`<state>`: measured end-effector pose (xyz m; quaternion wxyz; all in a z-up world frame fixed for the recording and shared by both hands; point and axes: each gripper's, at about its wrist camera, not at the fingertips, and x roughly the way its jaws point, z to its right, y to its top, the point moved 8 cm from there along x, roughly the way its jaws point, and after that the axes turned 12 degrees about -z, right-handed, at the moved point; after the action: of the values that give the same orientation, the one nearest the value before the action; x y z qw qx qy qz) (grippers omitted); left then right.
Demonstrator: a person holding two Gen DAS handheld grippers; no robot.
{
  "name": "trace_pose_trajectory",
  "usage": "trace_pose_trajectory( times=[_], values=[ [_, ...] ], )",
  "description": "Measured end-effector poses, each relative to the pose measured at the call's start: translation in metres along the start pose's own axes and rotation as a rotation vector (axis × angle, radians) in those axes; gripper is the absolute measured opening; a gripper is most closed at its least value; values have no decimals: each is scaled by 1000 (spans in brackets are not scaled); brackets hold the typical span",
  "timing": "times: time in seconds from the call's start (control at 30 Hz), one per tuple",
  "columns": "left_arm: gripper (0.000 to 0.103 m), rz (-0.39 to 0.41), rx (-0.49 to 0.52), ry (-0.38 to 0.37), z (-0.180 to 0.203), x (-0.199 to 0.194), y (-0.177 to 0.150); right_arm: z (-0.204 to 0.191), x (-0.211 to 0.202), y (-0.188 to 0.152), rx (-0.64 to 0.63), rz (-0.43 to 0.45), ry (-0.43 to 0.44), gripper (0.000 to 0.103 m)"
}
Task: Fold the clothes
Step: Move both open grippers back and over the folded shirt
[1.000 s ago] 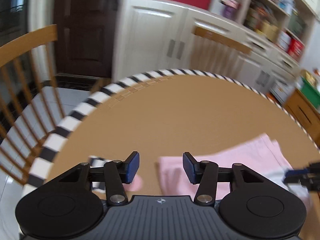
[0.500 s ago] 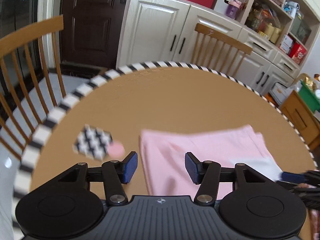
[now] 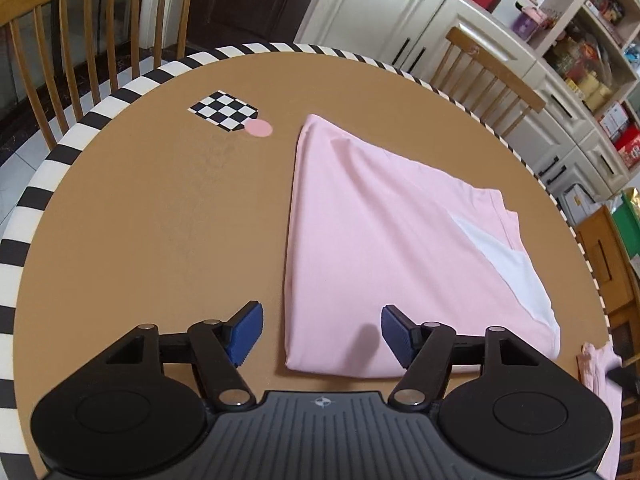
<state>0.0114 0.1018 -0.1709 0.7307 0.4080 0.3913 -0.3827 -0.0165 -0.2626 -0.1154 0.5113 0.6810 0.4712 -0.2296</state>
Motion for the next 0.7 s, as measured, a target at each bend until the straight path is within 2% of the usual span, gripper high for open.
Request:
trace_pose_trajectory(
  times=[0.03, 0.1, 0.2, 0.37, 0.53, 0.6, 0.67, 0.7],
  values=[
    [20, -31, -11, -23, 3, 3, -1, 3, -4, -5, 20, -4, 15, 56],
    [12, -82, -71, -54, 8, 7, -11, 6, -11, -14, 31, -6, 28, 56],
    [10, -143, -83, -104, 28, 11, -37, 10, -22, -23, 11, 0, 22, 56],
    [10, -254, -85, -197, 91, 24, -98, 22, -44, -33, 16, 23, 19, 58],
    [11, -409, -77, -342, 182, 57, -153, 44, -59, -45, 88, 47, 3, 58],
    [12, -454, -95, -407, 201, 55, -166, 56, -63, -49, 124, 55, -17, 58],
    [23, -487, -97, -485, 211, 44, -175, 66, -68, -56, 173, 62, -17, 58],
    [31, -474, -55, -495, 211, 35, -172, 70, -70, -60, 208, 67, -1, 58]
  ],
)
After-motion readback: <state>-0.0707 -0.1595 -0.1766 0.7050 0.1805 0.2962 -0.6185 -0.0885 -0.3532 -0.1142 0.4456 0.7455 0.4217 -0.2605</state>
